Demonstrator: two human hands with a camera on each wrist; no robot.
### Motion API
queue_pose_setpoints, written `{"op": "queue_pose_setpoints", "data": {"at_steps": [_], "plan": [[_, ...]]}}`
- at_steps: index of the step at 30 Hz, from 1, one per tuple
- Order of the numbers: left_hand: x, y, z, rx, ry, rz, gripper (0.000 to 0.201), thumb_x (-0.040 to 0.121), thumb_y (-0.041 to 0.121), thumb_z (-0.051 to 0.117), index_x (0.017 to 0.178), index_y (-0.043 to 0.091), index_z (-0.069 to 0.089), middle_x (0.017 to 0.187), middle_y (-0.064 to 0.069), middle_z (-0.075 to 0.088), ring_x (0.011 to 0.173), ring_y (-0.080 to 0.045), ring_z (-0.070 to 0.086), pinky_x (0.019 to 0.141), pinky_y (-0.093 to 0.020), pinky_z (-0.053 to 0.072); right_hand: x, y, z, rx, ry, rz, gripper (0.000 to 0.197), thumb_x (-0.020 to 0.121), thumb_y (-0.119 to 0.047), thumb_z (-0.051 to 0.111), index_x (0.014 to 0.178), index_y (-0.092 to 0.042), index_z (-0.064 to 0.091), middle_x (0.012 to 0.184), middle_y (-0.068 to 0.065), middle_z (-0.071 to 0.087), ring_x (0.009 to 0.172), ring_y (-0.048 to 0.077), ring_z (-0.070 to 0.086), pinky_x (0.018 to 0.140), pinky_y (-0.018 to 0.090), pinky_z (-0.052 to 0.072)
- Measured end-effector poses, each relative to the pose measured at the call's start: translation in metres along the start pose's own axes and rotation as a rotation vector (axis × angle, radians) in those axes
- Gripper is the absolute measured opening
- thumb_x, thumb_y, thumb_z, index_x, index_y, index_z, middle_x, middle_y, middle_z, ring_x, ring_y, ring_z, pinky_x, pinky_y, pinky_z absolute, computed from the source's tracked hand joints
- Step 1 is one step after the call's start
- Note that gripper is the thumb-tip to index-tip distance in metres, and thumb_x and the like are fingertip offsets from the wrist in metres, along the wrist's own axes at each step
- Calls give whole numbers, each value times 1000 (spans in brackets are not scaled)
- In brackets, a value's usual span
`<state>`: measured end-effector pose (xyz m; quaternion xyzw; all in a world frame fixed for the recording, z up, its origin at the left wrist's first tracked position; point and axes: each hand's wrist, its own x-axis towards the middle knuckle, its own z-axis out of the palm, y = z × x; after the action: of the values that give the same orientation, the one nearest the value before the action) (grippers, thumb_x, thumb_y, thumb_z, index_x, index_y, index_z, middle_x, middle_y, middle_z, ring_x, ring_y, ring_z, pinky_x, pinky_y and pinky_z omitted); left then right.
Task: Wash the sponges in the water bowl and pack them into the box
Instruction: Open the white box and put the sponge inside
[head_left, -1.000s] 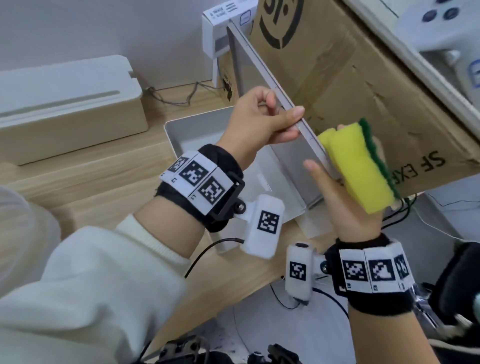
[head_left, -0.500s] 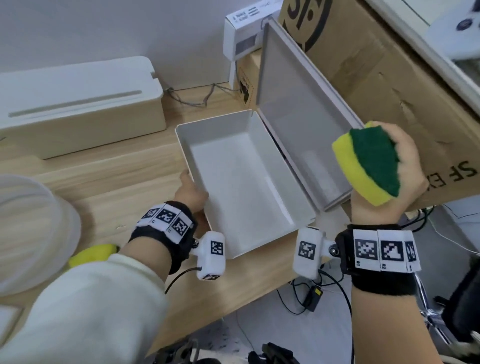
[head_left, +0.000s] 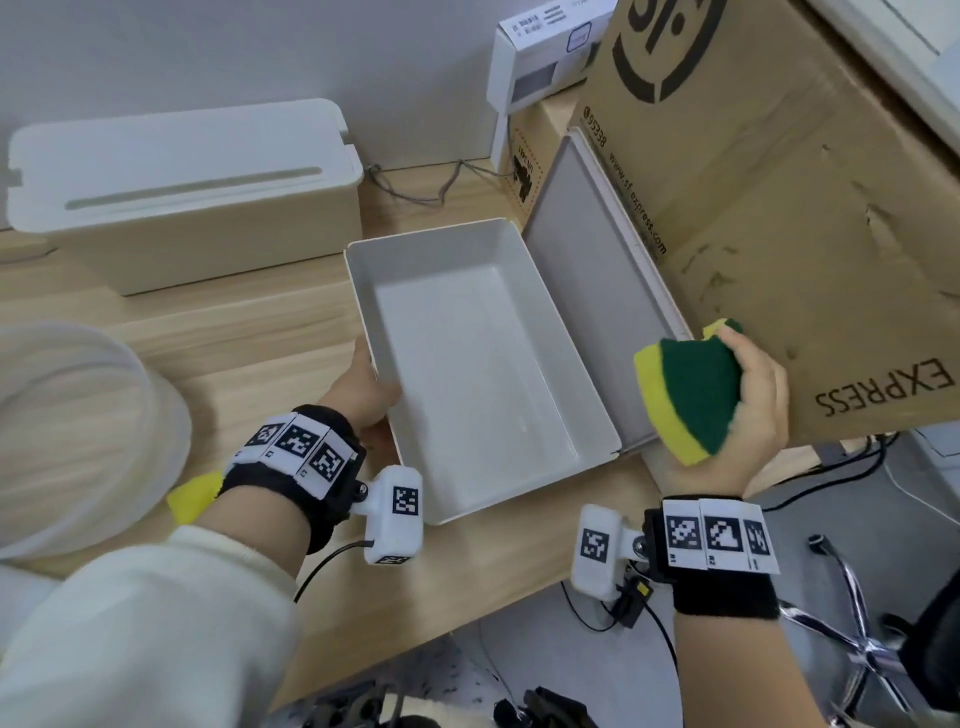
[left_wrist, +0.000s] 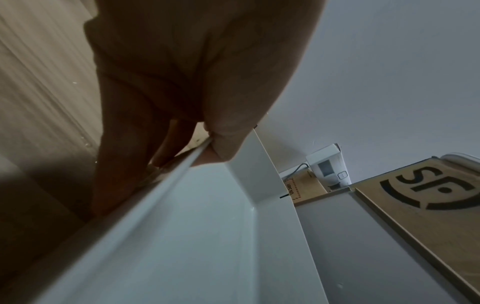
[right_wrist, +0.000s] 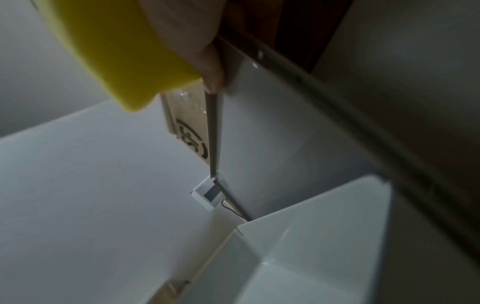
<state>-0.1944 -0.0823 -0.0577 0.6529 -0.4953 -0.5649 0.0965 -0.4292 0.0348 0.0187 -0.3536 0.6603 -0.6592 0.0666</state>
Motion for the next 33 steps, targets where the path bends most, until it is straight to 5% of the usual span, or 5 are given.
{"op": "queue_pose_setpoints", "data": {"at_steps": [5, 13, 21, 25, 33], "plan": [[-3, -1, 7, 7, -41, -6, 84, 78, 10, 47, 144, 42, 7, 116, -17, 62, 98, -41, 64, 86, -56, 51, 18, 7, -18, -311, -160, -9, 21, 78, -43, 59, 93, -59, 59, 115, 20, 60, 114, 36, 53, 105, 51, 38], [-7, -1, 7, -11, -63, 22, 83, 83, 8, 45, 147, 37, 1, 118, -17, 62, 99, -39, 64, 87, -54, 51, 12, 9, -30, -406, -131, -250, 40, 73, -8, 43, 104, -3, 68, 95, 4, 63, 85, 11, 57, 82, 8, 41], [-10, -14, -8, -110, -40, 13, 79, 83, -4, 41, 146, 34, 11, 104, -9, 59, 90, -36, 61, 65, -38, 51, 16, 9, -32, -425, -121, 17, 31, 78, -6, 70, 108, -9, 65, 99, -3, 63, 75, -10, 57, 88, 42, 49], [-9, -12, -9, -104, -44, 0, 79, 82, -5, 40, 146, 32, 11, 107, -13, 60, 86, -35, 61, 56, -32, 48, 8, -9, -35, -723, -271, -122, 48, 76, -14, 68, 122, -18, 54, 114, 10, 64, 101, 30, 60, 72, 39, 45], [-16, -9, -9, -93, -47, -8, 79, 83, 0, 41, 146, 34, 9, 97, -8, 61, 89, -35, 63, 74, -43, 52, -7, -9, -36, -882, -158, -342, 48, 76, -19, 42, 121, -11, 55, 123, 22, 51, 112, 35, 49, 75, 47, 46]]}}
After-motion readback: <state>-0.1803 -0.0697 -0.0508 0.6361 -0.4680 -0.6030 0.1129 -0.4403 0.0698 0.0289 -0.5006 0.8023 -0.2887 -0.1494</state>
